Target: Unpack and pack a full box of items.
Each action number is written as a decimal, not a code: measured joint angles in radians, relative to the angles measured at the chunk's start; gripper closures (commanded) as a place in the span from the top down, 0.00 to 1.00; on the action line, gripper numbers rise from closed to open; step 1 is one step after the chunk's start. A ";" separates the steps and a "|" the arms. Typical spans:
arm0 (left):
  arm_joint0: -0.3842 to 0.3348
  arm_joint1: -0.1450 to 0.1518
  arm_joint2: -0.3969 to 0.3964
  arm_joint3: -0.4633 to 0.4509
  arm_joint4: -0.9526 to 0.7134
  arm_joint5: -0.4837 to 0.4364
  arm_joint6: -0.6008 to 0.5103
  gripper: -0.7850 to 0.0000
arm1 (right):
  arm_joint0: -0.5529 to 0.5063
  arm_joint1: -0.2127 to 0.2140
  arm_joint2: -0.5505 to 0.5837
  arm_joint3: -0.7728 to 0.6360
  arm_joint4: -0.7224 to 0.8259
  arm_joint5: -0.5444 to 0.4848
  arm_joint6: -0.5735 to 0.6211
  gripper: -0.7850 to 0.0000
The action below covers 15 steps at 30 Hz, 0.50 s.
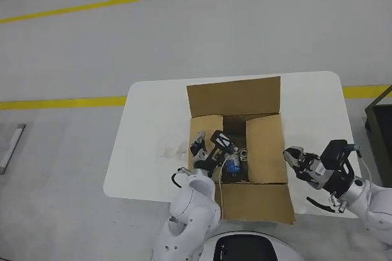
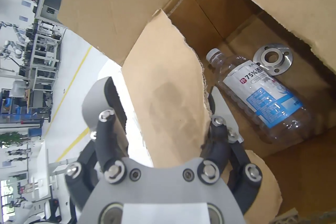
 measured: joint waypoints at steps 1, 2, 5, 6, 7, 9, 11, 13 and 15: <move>0.004 0.000 -0.004 -0.011 -0.001 0.000 0.003 0.00 | 0.003 -0.001 -0.004 0.001 -0.003 0.001 0.000 0.00; 0.006 0.000 -0.007 -0.020 -0.002 -0.001 0.003 0.49 | 0.007 -0.001 -0.007 0.002 -0.005 0.001 0.000 0.00; 0.009 0.001 -0.020 -0.046 0.003 -0.007 -0.002 1.00 | 0.021 -0.003 -0.018 0.004 -0.015 0.002 0.009 0.00; 0.010 0.001 -0.024 -0.054 0.004 -0.009 -0.003 1.00 | 0.027 -0.003 -0.022 0.004 -0.018 0.001 0.014 0.00; 0.010 0.002 -0.032 -0.063 0.006 -0.012 -0.006 1.00 | 0.037 -0.004 -0.029 0.006 -0.023 0.000 0.022 0.00; 0.009 0.003 -0.043 -0.075 0.018 -0.017 -0.006 1.00 | 0.052 -0.004 -0.041 0.011 -0.033 0.001 0.037 0.00; 0.005 0.004 -0.057 -0.086 0.040 -0.010 0.000 1.00 | 0.071 -0.006 -0.059 0.018 -0.042 0.006 0.056 0.00; 0.002 0.005 -0.069 -0.096 0.055 -0.006 0.006 1.00 | 0.089 -0.007 -0.075 0.026 -0.050 0.013 0.071 0.00; -0.001 0.006 -0.082 -0.104 0.067 -0.007 0.009 1.00 | 0.102 -0.008 -0.087 0.034 -0.054 0.018 0.083 0.00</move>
